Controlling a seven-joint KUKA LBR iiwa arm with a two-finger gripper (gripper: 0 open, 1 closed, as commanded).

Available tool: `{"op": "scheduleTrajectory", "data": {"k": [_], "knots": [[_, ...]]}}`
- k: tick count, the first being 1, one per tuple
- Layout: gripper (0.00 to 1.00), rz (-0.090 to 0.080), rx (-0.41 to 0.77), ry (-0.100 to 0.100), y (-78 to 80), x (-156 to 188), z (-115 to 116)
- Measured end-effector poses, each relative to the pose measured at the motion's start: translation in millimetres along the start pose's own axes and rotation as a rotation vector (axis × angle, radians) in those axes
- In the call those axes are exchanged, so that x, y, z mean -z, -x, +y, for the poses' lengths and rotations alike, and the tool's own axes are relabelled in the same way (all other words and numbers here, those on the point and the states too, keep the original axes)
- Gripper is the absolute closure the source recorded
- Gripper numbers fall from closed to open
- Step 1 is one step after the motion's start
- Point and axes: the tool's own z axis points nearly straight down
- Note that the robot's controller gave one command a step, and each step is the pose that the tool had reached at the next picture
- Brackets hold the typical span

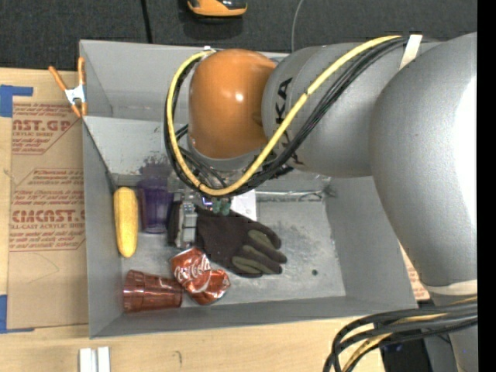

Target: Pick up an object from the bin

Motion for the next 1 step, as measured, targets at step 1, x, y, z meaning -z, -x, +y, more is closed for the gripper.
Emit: {"op": "scheduleTrajectory", "data": {"k": [1], "knots": [[0.00,-0.007,-0.002,0.001,1.4,5.0,-0.9]]}}
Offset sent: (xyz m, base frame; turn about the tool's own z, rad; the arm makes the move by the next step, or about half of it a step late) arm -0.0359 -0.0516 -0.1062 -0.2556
